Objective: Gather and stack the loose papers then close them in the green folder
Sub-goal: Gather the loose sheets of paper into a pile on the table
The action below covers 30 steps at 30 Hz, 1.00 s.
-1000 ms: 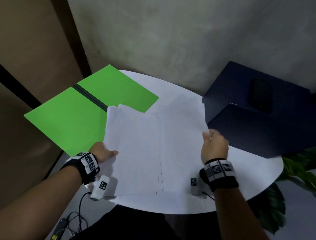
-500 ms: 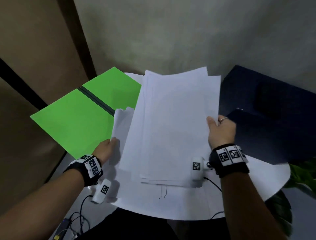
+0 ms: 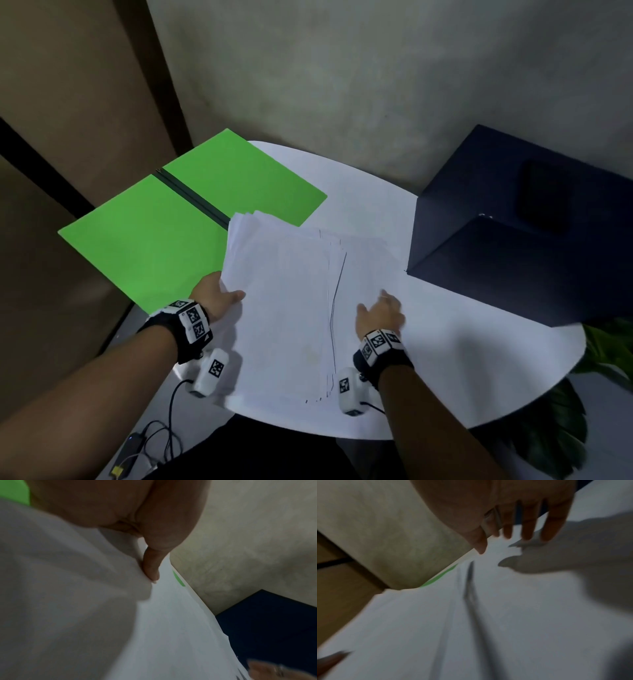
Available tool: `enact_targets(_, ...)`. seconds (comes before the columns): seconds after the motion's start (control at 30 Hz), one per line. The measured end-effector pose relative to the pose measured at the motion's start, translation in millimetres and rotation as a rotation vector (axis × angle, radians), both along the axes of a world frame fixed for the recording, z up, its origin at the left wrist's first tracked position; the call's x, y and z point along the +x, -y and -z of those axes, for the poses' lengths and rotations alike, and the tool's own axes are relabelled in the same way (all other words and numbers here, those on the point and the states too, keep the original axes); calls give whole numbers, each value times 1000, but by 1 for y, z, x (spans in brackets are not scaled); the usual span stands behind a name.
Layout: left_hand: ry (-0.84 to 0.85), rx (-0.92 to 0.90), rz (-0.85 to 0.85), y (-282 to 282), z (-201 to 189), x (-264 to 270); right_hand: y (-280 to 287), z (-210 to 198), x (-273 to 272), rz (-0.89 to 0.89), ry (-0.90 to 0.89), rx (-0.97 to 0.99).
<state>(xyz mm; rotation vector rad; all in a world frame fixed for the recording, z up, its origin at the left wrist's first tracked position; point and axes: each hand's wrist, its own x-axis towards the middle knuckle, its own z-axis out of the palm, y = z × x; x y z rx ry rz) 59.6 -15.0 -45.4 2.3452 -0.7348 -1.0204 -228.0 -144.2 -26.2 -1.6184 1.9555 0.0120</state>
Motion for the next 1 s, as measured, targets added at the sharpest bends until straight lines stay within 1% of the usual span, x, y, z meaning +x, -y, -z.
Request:
enact_targets(0.03,-10,-29,-8,-3,1,0,4,-1,-12,86,-88,28)
enact_targets(0.07,-15,-50,-12,-6,1,0,7,-2,-20,135,-124,59)
enact_targets(0.17,-10,-75,-9,-11,5,0,12,2,-24,144,-20,73)
enact_targets(0.27,-53,-107,-33,-12,5,-2,15,0,-14,167,64,96)
enact_targets(0.4,-67,-76,-38,-12,-3,-5,19,-9,-2,206,115,152)
enact_targets(0.53,-58,-49,-56,-14,-1,-3,15,-21,-5,184,106,180)
enact_targets(0.6,-51,-33,-55,-16,-2,-3,17,-30,-13,191,120,90)
enact_targets(0.67,-43,-17,-40,-18,-2,-2,26,-50,-23,188,134,-71)
enact_targets(0.73,-40,-16,-43,-18,-7,-4,37,-79,-34,183,164,-267)
enact_targets(0.77,-41,-26,-47,-17,-9,-5,41,-96,-39,183,223,-357)
enact_targets(0.8,-39,-26,-48,-17,-11,-7,45,-114,-41,193,324,-421)
enact_targets(0.87,-37,-12,-52,-15,-14,-10,48,-141,-42,223,581,-447)
enact_targets(0.93,-53,8,-55,-14,-14,-12,47,-143,-35,216,783,-368)
enact_targets(1.0,-78,63,-88,-12,-18,-13,39,-122,-18,187,805,-222)
